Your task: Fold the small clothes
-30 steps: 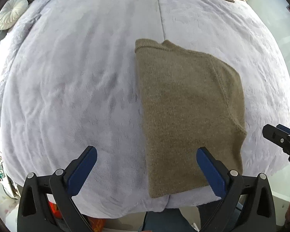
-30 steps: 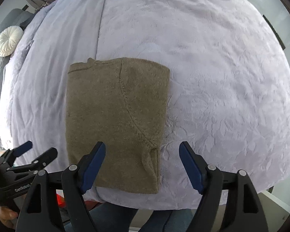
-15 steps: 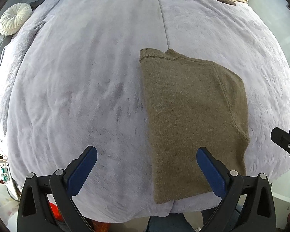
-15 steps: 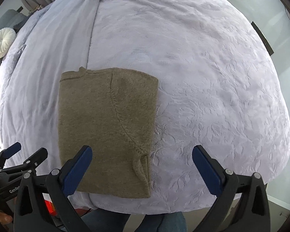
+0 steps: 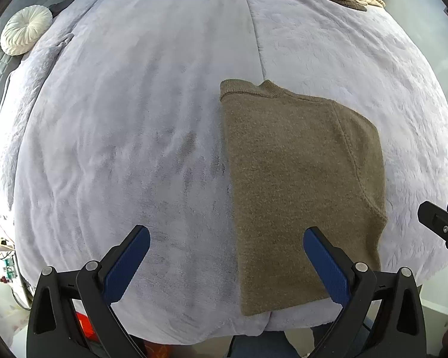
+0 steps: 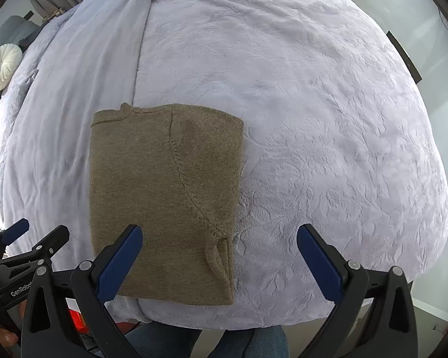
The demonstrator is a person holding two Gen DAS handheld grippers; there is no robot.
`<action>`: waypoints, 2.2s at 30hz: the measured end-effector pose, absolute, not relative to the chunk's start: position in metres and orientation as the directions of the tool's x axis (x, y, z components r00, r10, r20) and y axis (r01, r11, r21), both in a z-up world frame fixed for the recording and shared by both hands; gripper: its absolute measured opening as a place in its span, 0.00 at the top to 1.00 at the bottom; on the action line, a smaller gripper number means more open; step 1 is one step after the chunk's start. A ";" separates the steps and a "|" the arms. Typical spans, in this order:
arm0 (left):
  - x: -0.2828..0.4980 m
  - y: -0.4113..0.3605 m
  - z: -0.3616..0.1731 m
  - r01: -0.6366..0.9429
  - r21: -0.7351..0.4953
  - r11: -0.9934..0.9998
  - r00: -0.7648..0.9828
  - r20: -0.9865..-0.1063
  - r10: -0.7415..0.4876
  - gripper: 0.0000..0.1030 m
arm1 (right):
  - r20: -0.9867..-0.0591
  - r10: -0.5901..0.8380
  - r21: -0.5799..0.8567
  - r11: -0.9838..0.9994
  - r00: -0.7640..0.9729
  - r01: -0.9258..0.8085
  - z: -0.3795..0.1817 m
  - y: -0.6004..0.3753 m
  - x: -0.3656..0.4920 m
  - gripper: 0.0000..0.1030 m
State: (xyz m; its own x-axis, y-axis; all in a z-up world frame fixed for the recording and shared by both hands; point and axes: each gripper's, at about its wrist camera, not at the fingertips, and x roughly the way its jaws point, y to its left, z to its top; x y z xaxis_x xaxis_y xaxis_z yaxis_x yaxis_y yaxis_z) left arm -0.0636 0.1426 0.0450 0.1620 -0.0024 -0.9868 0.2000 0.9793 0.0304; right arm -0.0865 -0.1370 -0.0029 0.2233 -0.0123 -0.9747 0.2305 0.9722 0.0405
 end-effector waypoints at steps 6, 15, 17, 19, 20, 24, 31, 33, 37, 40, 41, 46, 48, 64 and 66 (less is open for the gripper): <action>-0.065 0.143 0.046 0.198 0.024 0.980 0.160 -0.987 -0.008 0.00 | -0.975 -0.013 0.040 0.972 0.224 0.231 -0.003 -0.137 -0.087 0.00; -0.065 0.143 0.048 0.198 0.025 0.980 0.163 -0.987 -0.008 0.00 | -0.974 -0.017 0.038 0.971 0.227 0.235 -0.002 -0.137 -0.087 0.00; -0.065 0.142 0.048 0.197 0.027 0.980 0.163 -0.987 -0.006 0.00 | -0.974 -0.017 0.037 0.971 0.227 0.234 -0.001 -0.137 -0.087 0.00; -0.066 0.142 0.048 0.197 0.028 0.980 0.163 -0.987 -0.005 0.00 | -0.974 -0.017 0.038 0.971 0.226 0.234 -0.001 -0.137 -0.087 0.00; -0.066 0.141 0.048 0.197 0.028 0.980 0.163 -0.987 -0.005 0.00 | -0.974 -0.018 0.037 0.971 0.226 0.235 -0.001 -0.137 -0.087 0.00; -0.066 0.141 0.049 0.196 0.030 0.980 0.167 -0.986 -0.003 0.00 | -0.974 -0.019 0.036 0.971 0.227 0.237 -0.001 -0.138 -0.087 0.00; -0.065 0.143 0.048 0.186 0.035 0.982 0.166 -0.986 0.004 0.00 | -0.973 -0.022 0.035 0.970 0.229 0.239 0.001 -0.138 -0.087 0.00; -0.064 0.143 0.048 0.187 0.035 0.982 0.166 -0.986 0.004 0.00 | -0.973 -0.022 0.034 0.970 0.228 0.239 0.001 -0.138 -0.087 0.00; -0.064 0.143 0.049 0.189 0.035 0.981 0.166 -0.986 0.003 0.00 | -0.973 -0.022 0.034 0.970 0.229 0.239 0.001 -0.138 -0.087 0.00; -0.066 0.142 0.049 0.188 0.034 0.982 0.169 -0.986 0.002 0.00 | -0.973 -0.023 0.033 0.970 0.230 0.240 0.001 -0.138 -0.087 0.00; -0.066 0.142 0.050 0.187 0.034 0.982 0.170 -0.985 0.002 0.00 | -0.973 -0.023 0.034 0.970 0.230 0.240 0.001 -0.138 -0.087 0.00; -0.066 0.142 0.051 0.179 0.028 0.983 0.163 -0.987 -0.002 0.00 | -0.973 -0.022 0.035 0.971 0.230 0.238 0.002 -0.138 -0.087 0.00; -0.067 0.142 0.052 0.177 0.028 0.984 0.164 -0.986 -0.002 0.00 | -0.973 -0.022 0.035 0.970 0.230 0.239 0.002 -0.137 -0.087 0.00; -0.071 0.137 0.056 0.187 0.042 0.981 0.184 -0.983 0.007 0.00 | -0.971 -0.024 0.037 0.967 0.237 0.252 0.004 -0.134 -0.090 0.00; -0.070 0.137 0.057 0.190 0.044 0.981 0.187 -0.982 0.008 0.00 | -0.971 -0.025 0.036 0.967 0.238 0.252 0.005 -0.133 -0.091 0.00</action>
